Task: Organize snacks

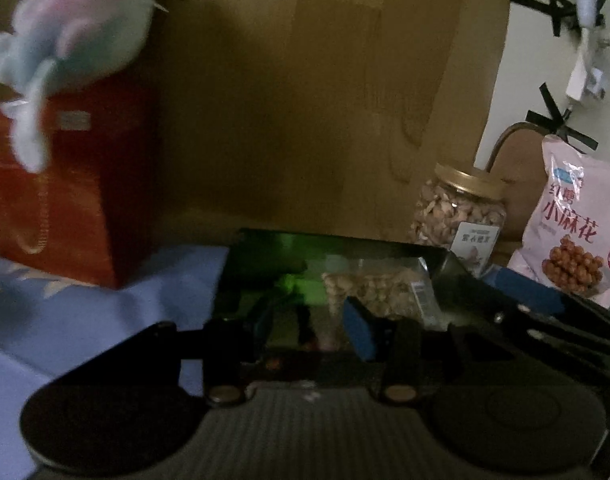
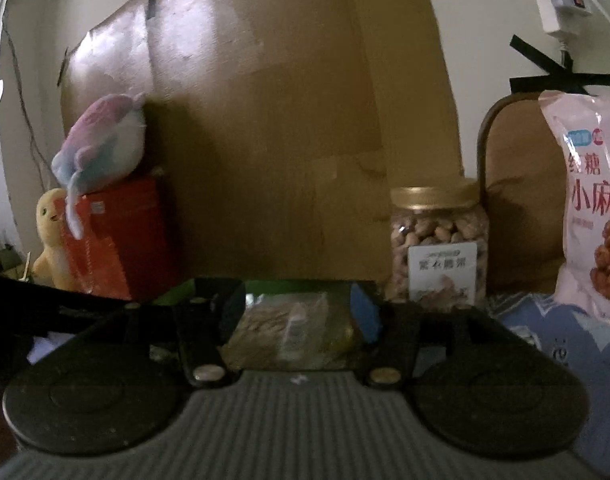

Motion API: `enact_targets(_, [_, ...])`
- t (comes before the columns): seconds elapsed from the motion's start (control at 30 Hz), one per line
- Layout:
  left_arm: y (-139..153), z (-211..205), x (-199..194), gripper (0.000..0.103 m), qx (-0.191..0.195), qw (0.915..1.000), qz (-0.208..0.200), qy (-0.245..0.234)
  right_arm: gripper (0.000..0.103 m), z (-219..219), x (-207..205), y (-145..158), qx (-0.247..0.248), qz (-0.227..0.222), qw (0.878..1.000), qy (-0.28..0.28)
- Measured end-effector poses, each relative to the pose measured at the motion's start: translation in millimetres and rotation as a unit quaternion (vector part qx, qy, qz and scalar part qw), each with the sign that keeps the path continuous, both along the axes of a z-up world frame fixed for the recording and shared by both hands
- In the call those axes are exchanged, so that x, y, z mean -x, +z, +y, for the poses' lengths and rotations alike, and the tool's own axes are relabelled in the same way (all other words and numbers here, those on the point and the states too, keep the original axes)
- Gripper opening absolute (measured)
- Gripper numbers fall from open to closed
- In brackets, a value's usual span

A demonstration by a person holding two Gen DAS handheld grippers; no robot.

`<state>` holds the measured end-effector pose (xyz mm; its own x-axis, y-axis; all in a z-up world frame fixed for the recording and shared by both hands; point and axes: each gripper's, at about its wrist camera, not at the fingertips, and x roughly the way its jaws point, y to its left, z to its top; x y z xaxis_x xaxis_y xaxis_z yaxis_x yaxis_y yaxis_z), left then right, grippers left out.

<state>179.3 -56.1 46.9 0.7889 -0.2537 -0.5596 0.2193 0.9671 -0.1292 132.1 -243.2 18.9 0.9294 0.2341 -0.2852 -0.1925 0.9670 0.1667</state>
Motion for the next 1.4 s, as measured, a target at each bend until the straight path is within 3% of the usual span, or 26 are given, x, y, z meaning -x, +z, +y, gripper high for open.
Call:
enact_targets(0.27, [-4.5,18.6,51.8,0.041,-0.023,0.999,-0.002,0.037,0.061,22.5,48.1,-9.5,-0.001,0.026,1.0,-0.004])
enact_targets(0.5, [-18.3,30.7,83.0,0.041,-0.015,0.999,0.006,0.041,0.061,29.5,77.9,-5.3,-0.024,0.05,0.998,0.0])
enact_targets(0.7, [-35.6,52.5,107.5,0.048,-0.003,0.9989,0.006,0.047,0.061,38.3,89.2,-4.9,-0.031,0.059,0.998,0.002])
enact_targets(1.0, [-69.1,86.0,114.6,0.049,-0.014,0.9933,0.038,0.108,0.061,59.1,81.4,-34.7,-0.015,0.102,0.995,0.012])
enact_targets(1.4, [-76.3,81.5,112.9,0.056,-0.037,0.9929,0.013,0.112,0.061,51.4,80.2,-49.0,-0.022,0.112,0.993,0.002])
